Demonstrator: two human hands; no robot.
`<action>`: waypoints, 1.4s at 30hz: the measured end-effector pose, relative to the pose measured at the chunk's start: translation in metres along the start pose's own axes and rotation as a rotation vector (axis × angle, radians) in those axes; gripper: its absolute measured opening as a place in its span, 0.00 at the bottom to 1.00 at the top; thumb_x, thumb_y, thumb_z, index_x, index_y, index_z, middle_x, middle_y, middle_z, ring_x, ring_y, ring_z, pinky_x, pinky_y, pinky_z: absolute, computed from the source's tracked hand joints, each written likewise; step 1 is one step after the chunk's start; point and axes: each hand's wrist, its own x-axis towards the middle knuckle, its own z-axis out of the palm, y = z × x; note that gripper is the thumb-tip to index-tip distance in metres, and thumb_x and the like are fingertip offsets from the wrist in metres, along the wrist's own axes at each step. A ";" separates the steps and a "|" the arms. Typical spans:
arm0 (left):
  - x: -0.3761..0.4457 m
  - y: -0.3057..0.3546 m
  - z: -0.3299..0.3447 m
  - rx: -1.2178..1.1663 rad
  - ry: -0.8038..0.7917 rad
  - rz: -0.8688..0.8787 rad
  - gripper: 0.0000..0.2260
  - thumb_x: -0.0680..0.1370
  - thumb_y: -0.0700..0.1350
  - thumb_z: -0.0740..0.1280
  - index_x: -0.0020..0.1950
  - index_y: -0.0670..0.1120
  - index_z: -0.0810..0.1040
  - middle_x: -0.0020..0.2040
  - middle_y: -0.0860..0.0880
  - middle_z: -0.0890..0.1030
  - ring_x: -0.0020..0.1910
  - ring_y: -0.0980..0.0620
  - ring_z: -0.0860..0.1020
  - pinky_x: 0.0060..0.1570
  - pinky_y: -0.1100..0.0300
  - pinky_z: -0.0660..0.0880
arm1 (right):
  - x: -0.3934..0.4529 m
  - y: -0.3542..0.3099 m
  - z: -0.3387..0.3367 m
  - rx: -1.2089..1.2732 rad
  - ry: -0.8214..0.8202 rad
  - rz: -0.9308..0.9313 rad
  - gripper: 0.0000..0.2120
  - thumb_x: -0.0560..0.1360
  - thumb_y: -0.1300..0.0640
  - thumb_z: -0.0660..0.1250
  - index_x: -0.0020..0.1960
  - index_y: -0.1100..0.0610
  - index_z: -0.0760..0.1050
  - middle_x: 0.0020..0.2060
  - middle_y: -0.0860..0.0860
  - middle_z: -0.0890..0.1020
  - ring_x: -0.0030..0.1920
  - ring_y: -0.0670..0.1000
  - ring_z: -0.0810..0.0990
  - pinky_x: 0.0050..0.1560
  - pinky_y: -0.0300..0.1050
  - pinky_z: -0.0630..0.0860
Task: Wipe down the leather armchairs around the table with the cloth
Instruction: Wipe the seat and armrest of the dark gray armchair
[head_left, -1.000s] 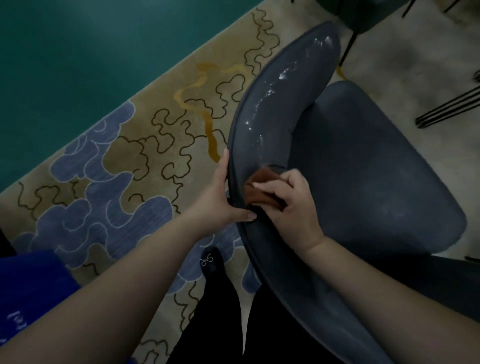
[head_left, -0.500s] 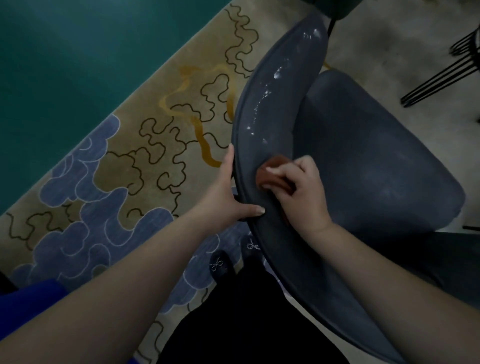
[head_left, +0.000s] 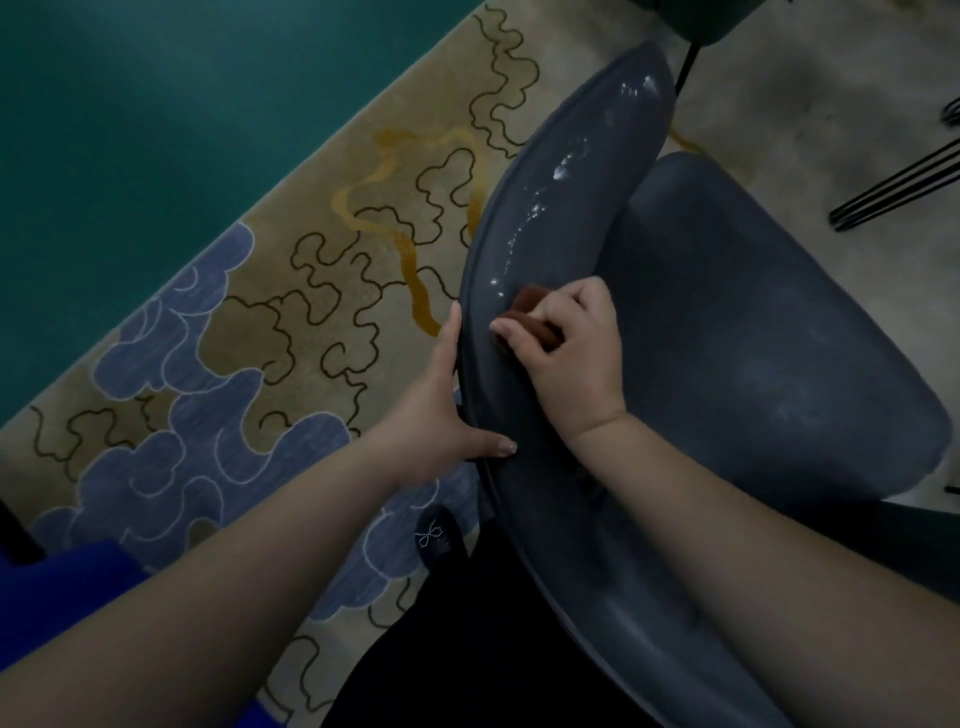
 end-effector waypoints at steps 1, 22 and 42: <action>0.001 0.001 -0.001 0.015 0.002 -0.005 0.60 0.65 0.38 0.80 0.76 0.63 0.36 0.73 0.62 0.61 0.60 0.74 0.67 0.55 0.57 0.78 | -0.003 0.004 -0.002 0.002 -0.019 -0.033 0.15 0.69 0.49 0.75 0.36 0.59 0.74 0.44 0.52 0.70 0.45 0.52 0.73 0.49 0.48 0.74; 0.033 0.022 -0.025 0.184 -0.014 -0.020 0.61 0.63 0.44 0.81 0.77 0.59 0.36 0.74 0.59 0.59 0.68 0.67 0.62 0.65 0.67 0.67 | 0.042 0.001 0.013 -0.112 -0.106 -0.217 0.11 0.70 0.52 0.75 0.45 0.58 0.82 0.45 0.55 0.74 0.48 0.55 0.74 0.48 0.47 0.73; 0.098 0.046 -0.066 0.133 -0.255 -0.002 0.61 0.63 0.39 0.81 0.77 0.56 0.36 0.73 0.56 0.64 0.67 0.66 0.66 0.61 0.71 0.68 | 0.046 -0.004 0.015 -0.195 -0.052 -0.146 0.11 0.66 0.53 0.79 0.45 0.57 0.83 0.46 0.55 0.76 0.46 0.56 0.73 0.48 0.45 0.70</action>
